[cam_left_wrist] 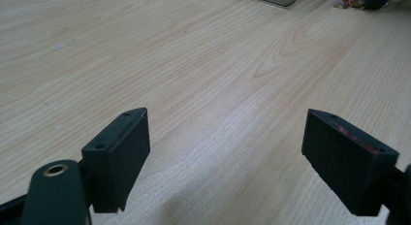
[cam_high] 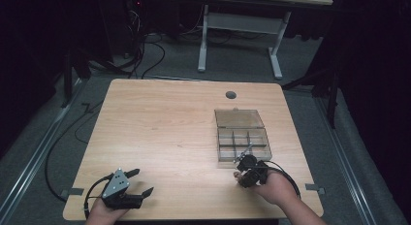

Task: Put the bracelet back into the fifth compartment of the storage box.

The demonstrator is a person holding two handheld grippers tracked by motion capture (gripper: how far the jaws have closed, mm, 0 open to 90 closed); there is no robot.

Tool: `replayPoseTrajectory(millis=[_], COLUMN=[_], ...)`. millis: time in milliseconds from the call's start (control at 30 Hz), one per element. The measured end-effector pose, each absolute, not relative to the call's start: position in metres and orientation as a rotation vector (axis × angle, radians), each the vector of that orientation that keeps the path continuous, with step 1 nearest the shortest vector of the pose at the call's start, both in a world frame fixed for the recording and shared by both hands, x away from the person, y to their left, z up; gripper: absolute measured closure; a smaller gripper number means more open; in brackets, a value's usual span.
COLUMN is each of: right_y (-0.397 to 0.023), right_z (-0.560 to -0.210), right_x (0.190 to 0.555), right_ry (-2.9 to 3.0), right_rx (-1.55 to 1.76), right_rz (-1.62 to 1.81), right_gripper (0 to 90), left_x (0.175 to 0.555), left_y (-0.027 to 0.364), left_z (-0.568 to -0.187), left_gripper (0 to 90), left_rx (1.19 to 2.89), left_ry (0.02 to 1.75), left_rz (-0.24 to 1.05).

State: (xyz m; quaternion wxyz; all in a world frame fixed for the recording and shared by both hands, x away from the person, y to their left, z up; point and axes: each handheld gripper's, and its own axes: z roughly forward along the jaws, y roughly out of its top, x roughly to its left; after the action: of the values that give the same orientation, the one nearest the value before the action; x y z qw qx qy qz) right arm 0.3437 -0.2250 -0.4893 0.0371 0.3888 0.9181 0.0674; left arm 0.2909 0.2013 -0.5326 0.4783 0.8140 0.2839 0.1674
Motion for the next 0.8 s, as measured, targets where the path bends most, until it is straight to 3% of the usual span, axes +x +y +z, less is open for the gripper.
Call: replayPoseTrajectory(millis=[167, 800], right_y=[-0.2227, -0.2299], right_z=[-0.4889, -0.4809], right_x=[0.3453, 0.3472], right_ry=[2.833, 2.845], right_rx=[1.164, 1.18], right_rz=[0.198, 0.212], right_gripper=[74.6, 79.3], left_x=[0.2909, 0.2908], left_y=[0.2013, 0.2013], left_z=[-0.5326, -0.5326], left_gripper=[18.0, 18.0], left_rx=[1.987, 1.987], left_ry=[0.693, 0.693], left_rz=[0.409, 0.409])
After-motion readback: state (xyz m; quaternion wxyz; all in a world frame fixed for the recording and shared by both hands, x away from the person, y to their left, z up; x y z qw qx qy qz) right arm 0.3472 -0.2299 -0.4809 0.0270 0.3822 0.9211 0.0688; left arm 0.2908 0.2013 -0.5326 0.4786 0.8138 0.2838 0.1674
